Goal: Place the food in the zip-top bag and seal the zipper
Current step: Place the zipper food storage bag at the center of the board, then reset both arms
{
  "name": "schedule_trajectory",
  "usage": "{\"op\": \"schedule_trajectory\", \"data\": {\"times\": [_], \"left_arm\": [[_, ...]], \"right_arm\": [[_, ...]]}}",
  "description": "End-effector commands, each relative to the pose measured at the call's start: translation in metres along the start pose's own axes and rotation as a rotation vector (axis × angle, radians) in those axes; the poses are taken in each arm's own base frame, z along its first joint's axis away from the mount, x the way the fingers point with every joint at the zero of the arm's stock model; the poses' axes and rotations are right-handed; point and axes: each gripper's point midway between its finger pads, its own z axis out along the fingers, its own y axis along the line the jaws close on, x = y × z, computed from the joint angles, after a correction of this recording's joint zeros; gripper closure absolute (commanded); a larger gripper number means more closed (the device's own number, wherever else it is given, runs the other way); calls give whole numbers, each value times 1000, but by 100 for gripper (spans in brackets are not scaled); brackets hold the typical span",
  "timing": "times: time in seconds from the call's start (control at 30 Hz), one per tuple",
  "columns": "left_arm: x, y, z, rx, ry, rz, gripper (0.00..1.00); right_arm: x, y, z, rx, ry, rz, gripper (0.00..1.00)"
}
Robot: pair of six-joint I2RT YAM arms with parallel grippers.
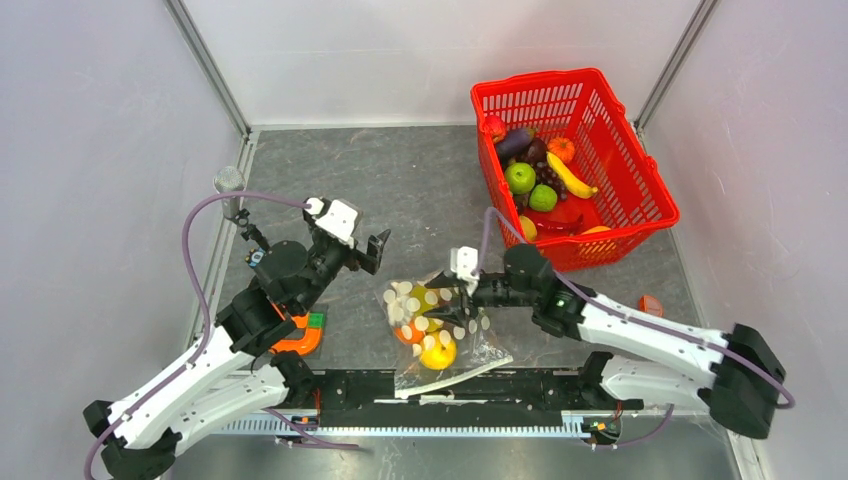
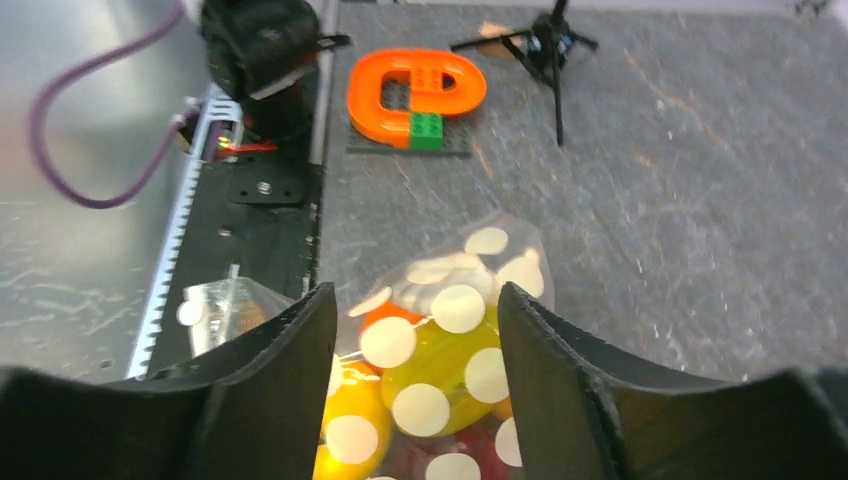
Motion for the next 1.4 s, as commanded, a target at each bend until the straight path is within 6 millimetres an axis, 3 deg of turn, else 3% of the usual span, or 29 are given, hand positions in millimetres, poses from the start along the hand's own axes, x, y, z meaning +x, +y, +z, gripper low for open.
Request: {"op": "schedule_trajectory", "data": {"times": [0.0, 0.07, 0.13, 0.2, 0.23, 0.3, 0.43, 0.57, 0.67, 0.83, 1.0, 1.2, 1.3, 1.37], "left_arm": [[-26, 7, -6, -24, -89, -75, 0], [-25, 7, -7, -28, -87, -78, 0], [-22, 6, -6, -23, -81, -74, 0], [-20, 5, -6, -21, -71, -71, 0], [-19, 5, -5, -20, -67, -70, 0], [-17, 3, -2, -15, -60, -69, 0], [-12, -4, 7, 3, -46, -62, 0], [-5, -18, 19, 55, 10, -52, 0], [0, -20, 26, 50, 38, -74, 0], [15, -8, 40, 3, 124, -150, 0], [20, 12, 54, -7, 137, -319, 0], [10, 36, 56, -101, 131, -426, 0], [0, 51, 49, -194, 120, -483, 0], [-3, 65, 43, -267, 101, -481, 0]], "right_arm": [[40, -19, 21, 89, 105, 182, 47], [65, -7, 30, 37, 154, 255, 56], [88, 0, 35, 38, 211, 283, 57], [108, -5, 35, 89, 294, 290, 57], [109, -12, 35, 129, 309, 287, 55], [95, -20, 33, 162, 263, 254, 44], [40, -45, 17, 289, 104, 121, 27], [1, -78, -14, 510, 5, 37, 18], [-14, -105, -49, 726, -21, 12, 12], [-35, -140, -116, 1089, -27, 22, 2], [-58, -163, -161, 1258, 2, 22, 2], [-62, -195, -215, 1419, 7, 117, 2], [-64, -203, -230, 1449, -15, 141, 2], [-53, -208, -241, 1473, 32, 155, 2]]}}
